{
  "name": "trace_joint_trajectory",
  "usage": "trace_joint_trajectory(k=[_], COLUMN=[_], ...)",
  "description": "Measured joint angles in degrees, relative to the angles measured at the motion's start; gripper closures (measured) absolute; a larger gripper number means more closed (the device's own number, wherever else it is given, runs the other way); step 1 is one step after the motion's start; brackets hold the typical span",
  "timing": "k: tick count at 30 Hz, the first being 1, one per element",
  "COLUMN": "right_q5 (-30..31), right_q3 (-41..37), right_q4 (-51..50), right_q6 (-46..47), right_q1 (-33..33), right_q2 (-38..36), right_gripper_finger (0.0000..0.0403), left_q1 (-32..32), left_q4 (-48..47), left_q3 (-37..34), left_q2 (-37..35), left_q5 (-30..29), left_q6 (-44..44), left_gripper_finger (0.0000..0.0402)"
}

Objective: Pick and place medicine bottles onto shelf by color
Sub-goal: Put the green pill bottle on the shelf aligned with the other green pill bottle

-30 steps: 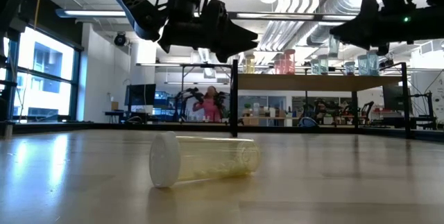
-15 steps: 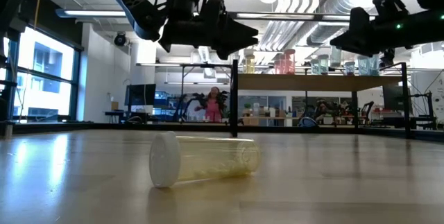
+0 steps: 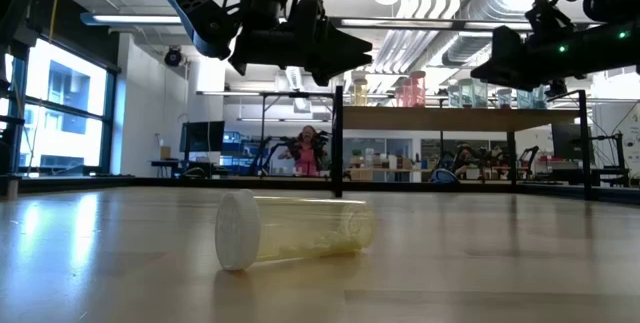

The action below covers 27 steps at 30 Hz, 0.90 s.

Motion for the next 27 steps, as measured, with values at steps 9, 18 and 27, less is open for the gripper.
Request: trace_joint_trajectory(k=[9,18,27], right_q5=[-0.3,0.3,0.3], right_q3=[0.0,0.0,0.0], right_q4=[0.3,0.1,0.0], right_q6=[-0.8,0.2,0.3], right_q1=[-1.3,-1.3,-1.3], right_q2=[1.0,1.0,1.0], right_gripper_finger=[0.0295,0.0295,0.0295], left_q1=[0.0,0.0,0.0], left_q4=[0.0,0.0,0.0], left_q3=[0.0,0.0,0.0], left_q2=[0.0,0.0,0.0], left_q5=[0.0,0.0,0.0], left_q6=[0.0,0.0,0.0], left_gripper_finger=[0.0206,0.0206,0.0206])
